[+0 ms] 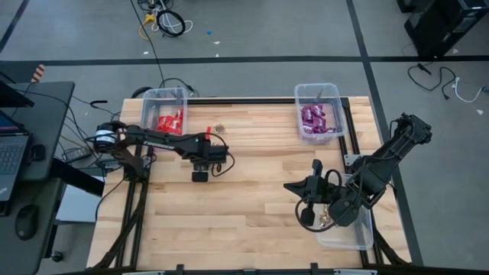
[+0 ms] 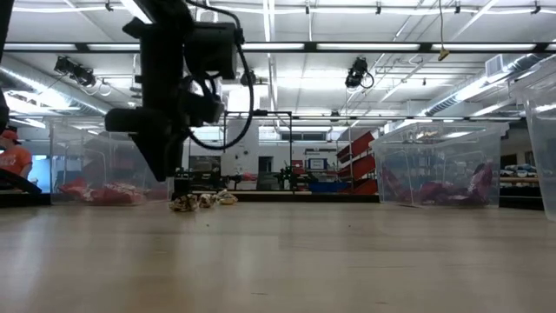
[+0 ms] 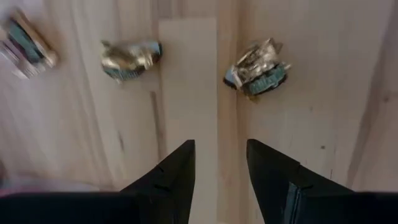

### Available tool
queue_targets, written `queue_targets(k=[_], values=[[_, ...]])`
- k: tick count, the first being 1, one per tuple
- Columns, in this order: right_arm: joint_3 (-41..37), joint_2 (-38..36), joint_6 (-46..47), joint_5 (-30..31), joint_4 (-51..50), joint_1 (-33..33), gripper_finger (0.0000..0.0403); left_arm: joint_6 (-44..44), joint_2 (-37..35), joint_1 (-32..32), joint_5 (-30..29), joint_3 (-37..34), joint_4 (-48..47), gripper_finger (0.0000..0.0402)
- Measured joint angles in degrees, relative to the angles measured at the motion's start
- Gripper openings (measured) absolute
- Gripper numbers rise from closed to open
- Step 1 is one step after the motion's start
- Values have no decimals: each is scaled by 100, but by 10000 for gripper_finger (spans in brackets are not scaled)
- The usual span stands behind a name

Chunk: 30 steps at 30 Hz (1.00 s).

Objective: Sort candy
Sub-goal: Put the yellow candy into the bottom right transparent bin

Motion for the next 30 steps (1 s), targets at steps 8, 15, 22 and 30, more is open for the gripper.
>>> queue_targets(k=[8, 15, 22, 30], values=[[2, 1, -107, -291, -35, 13, 0, 663, -379, -445, 771, -305, 712, 147], [2, 2, -104, -533, -188, 13, 0, 423, -414, -966, -8, -764, 1812, 147], [2, 2, -121, -564, -339, 13, 0, -708, -412, -1158, -901, -831, 1974, 147], [0, 2, -253, -564, -346, 13, 0, -1210, -408, -1231, -1111, -1136, 2440, 147]])
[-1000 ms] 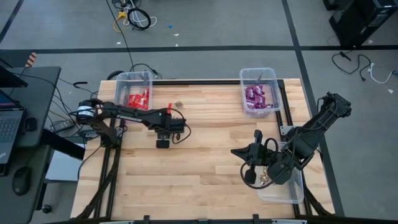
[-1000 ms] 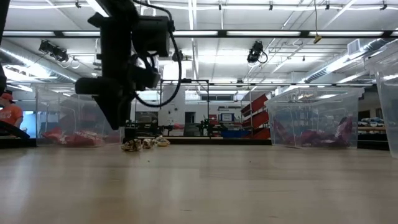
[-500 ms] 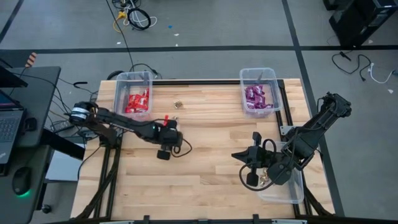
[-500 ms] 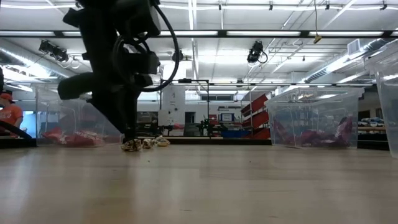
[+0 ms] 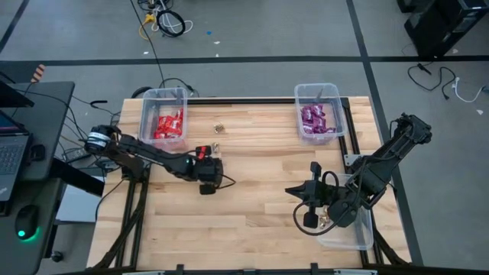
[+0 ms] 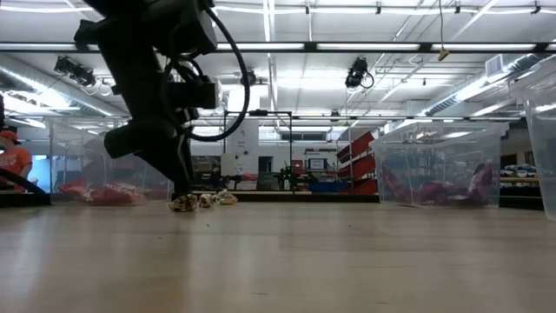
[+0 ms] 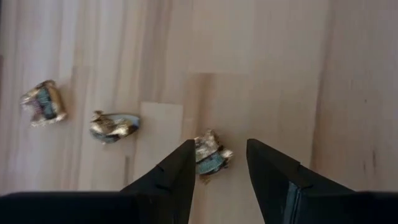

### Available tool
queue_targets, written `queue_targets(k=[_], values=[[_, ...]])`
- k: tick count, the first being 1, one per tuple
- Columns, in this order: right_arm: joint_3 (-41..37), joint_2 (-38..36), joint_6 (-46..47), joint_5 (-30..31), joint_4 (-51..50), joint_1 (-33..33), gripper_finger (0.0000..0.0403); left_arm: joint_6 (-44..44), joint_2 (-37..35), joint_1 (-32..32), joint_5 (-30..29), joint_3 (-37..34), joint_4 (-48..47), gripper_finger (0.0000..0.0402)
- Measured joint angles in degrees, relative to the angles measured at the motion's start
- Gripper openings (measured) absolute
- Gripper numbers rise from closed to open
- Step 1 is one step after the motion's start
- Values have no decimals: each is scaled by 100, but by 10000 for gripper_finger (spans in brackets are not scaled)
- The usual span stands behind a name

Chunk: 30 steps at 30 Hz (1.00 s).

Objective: Sort candy
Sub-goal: Put the yellow candy into the bottom right transparent bin

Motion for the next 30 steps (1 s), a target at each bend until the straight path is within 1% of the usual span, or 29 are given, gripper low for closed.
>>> queue_targets(k=[5, 11, 21, 25, 30], values=[[0, 0, 0, 0, -78, 0, 0, 14, 0, -81, -188, -335, 604, 147], [0, 0, 0, 0, -80, 0, 0, -88, 0, -76, -388, -531, 765, 147], [0, 0, -37, 0, -100, 0, 0, -234, 0, -76, -424, -839, 1031, 145], [0, 0, -42, 2, -98, 0, 0, -236, 0, -76, -424, -903, 1083, 126], [0, 0, -42, 9, -93, -7, 0, -235, 0, -76, -431, -966, 1202, 85]])
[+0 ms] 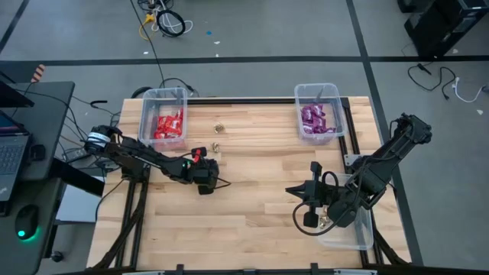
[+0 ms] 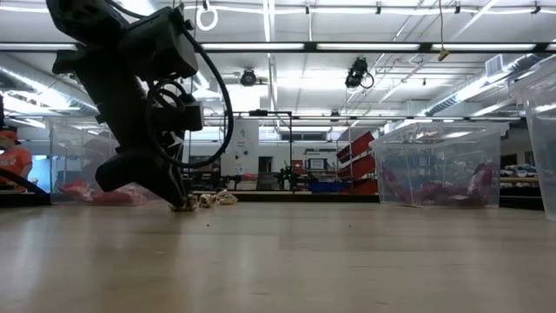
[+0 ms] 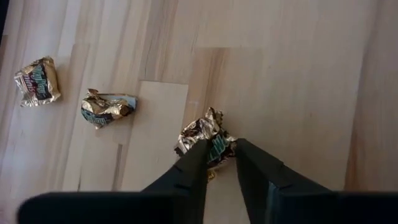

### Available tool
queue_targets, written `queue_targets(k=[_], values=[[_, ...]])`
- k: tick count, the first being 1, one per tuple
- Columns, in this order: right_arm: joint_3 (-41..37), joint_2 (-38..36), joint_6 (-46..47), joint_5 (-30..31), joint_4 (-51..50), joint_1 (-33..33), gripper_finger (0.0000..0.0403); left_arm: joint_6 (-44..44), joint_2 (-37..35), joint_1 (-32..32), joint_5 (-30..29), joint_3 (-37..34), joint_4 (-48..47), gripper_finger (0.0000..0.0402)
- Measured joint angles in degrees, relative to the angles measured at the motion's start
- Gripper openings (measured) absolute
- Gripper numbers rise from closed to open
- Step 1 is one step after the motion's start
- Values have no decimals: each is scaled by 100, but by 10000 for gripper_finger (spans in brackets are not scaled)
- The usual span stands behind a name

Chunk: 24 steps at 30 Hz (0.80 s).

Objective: Sort candy
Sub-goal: Put the yellow candy into the bottom right transparent bin

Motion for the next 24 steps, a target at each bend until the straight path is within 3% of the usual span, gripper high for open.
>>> queue_targets(k=[9, 17, 24], values=[[0, 0, 0, 24, 11, 0, 0, 8, 0, 0, 7, 0, 4, 6], [0, 0, 2, 107, 17, 0, 0, 179, -42, -66, -171, -4, 102, 1], [-2, 48, -2, 298, 22, -2, 0, 995, -672, -268, -431, -4, 962, 0]])
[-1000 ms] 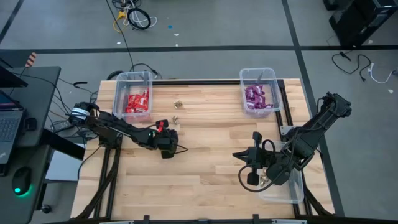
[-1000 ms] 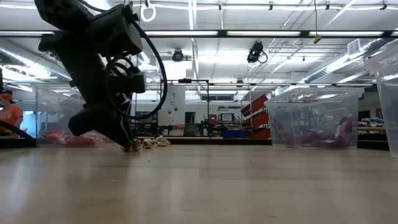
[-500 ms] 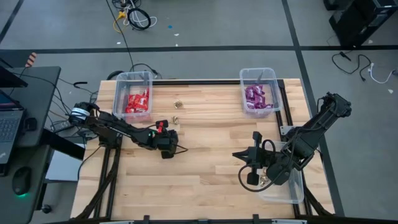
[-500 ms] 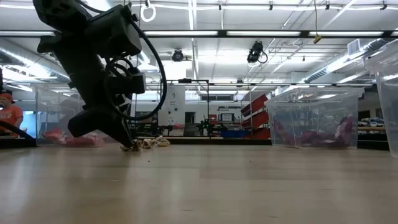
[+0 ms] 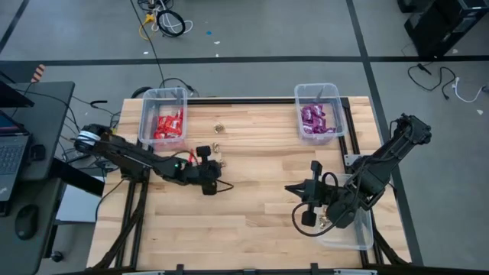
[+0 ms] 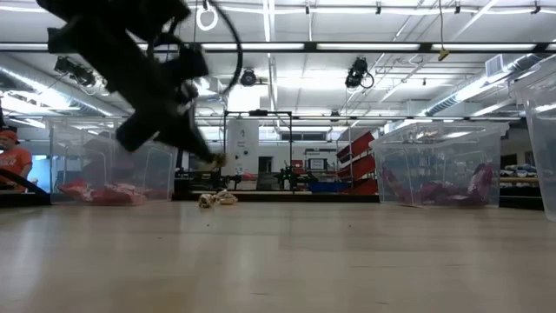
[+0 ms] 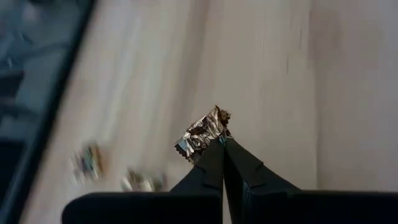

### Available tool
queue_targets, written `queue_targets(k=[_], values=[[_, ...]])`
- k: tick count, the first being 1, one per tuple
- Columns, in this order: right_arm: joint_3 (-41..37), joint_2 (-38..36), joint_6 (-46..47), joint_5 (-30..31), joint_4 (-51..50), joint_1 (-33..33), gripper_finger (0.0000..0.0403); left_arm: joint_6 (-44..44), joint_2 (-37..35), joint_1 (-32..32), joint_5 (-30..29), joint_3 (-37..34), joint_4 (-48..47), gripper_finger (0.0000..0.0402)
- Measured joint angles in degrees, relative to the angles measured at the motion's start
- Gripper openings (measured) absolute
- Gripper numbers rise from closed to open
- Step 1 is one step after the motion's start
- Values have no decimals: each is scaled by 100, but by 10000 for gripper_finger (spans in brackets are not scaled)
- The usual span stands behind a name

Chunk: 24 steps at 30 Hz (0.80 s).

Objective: Sort candy
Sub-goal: Put the yellow candy into the bottom right transparent bin

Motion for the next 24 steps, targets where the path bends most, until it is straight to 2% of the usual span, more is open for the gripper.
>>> queue_targets(k=[3, 6, 9, 13, 20, 24], values=[[-112, 23, -80, 88, 139, -71, 0, 570, -394, -35, 12, 1, 556, 0], [-265, 71, -304, 213, 296, -140, 0, 1230, -784, -53, 426, 2, 1090, 0], [-348, 136, -569, 319, 499, -254, 0, 1853, -1123, -55, 1205, 4, 1708, 0], [-437, 276, -1314, 296, 1122, -485, 1, 2475, -1412, -55, 2646, 6, 2493, 0], [-479, 660, -3248, -413, 2976, -840, 13, 3144, -1527, -49, 4963, 4, 3351, 0], [-479, 935, -4048, -932, 4111, -1021, 33, 3196, -1534, -16, 5541, 6, 3519, 0]])
